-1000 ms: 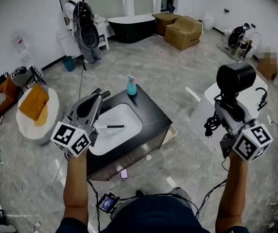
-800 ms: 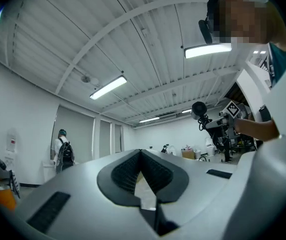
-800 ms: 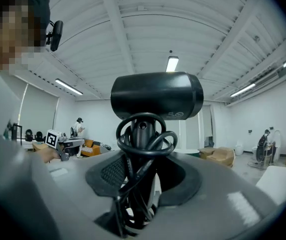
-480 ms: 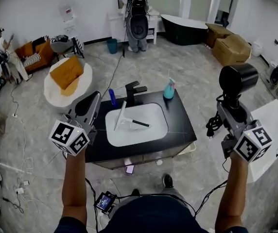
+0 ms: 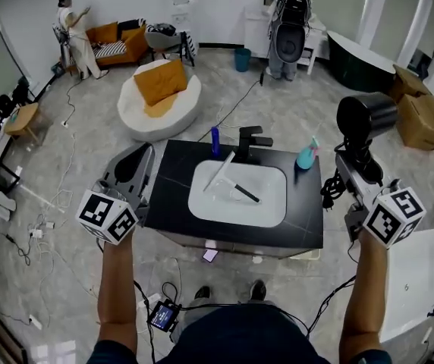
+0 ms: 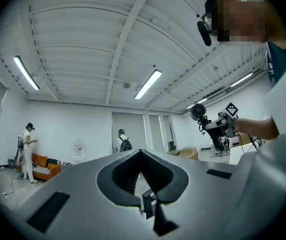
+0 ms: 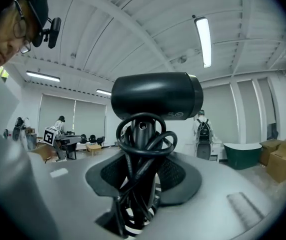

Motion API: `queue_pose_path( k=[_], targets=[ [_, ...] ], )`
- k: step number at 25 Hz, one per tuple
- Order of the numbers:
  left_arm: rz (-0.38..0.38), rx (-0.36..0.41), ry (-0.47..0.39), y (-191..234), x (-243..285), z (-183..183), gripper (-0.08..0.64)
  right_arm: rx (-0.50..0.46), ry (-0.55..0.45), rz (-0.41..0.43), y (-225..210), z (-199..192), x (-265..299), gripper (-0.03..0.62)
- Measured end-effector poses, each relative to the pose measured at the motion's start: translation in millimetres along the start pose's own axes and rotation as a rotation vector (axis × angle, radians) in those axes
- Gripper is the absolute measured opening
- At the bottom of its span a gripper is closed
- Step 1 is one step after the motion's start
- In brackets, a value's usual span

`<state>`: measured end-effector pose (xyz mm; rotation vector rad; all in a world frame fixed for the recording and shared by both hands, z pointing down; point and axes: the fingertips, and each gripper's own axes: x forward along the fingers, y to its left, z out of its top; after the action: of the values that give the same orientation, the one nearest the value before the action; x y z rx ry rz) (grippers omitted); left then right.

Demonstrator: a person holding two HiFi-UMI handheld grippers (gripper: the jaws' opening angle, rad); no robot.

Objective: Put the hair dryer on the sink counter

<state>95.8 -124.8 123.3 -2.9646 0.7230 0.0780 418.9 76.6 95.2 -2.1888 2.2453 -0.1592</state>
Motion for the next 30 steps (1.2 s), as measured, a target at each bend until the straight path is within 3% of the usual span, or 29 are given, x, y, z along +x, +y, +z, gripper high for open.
queue_pose_path(
  k=[11, 30],
  targets=[
    [0.221, 0.024, 0.051, 30, -55, -6, 0.005, 0.009, 0.056, 0.207, 13, -18, 93, 0.169],
    [0.443, 0.016, 0.122, 60, -131, -46, 0.005, 0.024, 0.162, 0.406, 71, -72, 206, 0.169]
  ],
)
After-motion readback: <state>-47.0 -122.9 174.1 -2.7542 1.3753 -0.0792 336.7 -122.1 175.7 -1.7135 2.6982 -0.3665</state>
